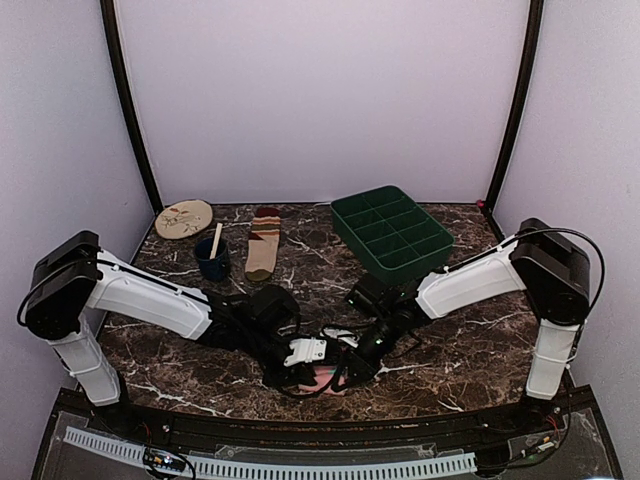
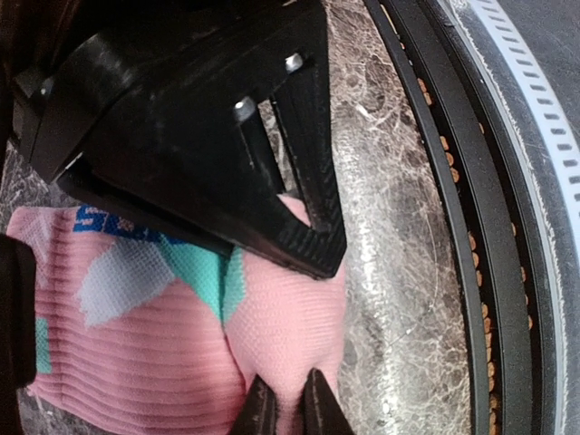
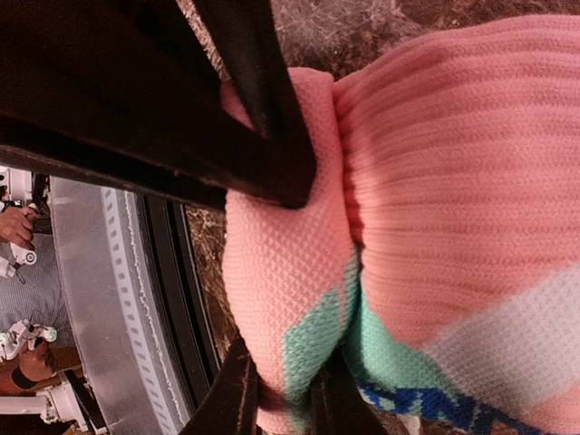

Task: Roll the socks
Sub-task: Roll the sock at the center of the board.

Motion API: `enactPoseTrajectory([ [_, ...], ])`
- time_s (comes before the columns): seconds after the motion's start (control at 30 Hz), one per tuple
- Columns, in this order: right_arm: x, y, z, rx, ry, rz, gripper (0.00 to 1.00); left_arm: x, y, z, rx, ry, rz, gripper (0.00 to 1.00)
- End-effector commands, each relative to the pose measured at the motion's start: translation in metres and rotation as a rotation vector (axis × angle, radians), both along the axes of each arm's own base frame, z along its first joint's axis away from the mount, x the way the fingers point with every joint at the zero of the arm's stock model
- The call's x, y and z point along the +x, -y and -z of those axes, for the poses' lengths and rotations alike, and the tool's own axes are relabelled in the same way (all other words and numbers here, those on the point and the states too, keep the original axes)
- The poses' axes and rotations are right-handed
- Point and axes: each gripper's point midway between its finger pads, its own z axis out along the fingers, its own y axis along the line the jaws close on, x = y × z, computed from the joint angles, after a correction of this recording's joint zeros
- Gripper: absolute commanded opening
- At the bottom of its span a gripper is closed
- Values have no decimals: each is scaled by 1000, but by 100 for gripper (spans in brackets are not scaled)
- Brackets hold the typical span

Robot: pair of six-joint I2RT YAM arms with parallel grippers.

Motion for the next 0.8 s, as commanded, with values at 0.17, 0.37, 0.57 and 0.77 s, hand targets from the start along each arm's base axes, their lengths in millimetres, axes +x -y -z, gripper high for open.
enactPoseTrajectory([
  [0.17, 3, 20, 29, -125, -5, 46, 0, -31, -11, 23, 107, -175, 73, 0],
  [0.37, 4, 28, 29, -137, -6, 72, 24, -23, -12, 23, 115, -258, 26, 0],
  [0.57, 8, 40, 26, -140, 8, 121, 33, -10, -14, 22, 115, -301, -20, 0],
  [0.77, 18, 55, 23, -148, 25, 195, 36, -6, -12, 22, 131, -349, -32, 0],
])
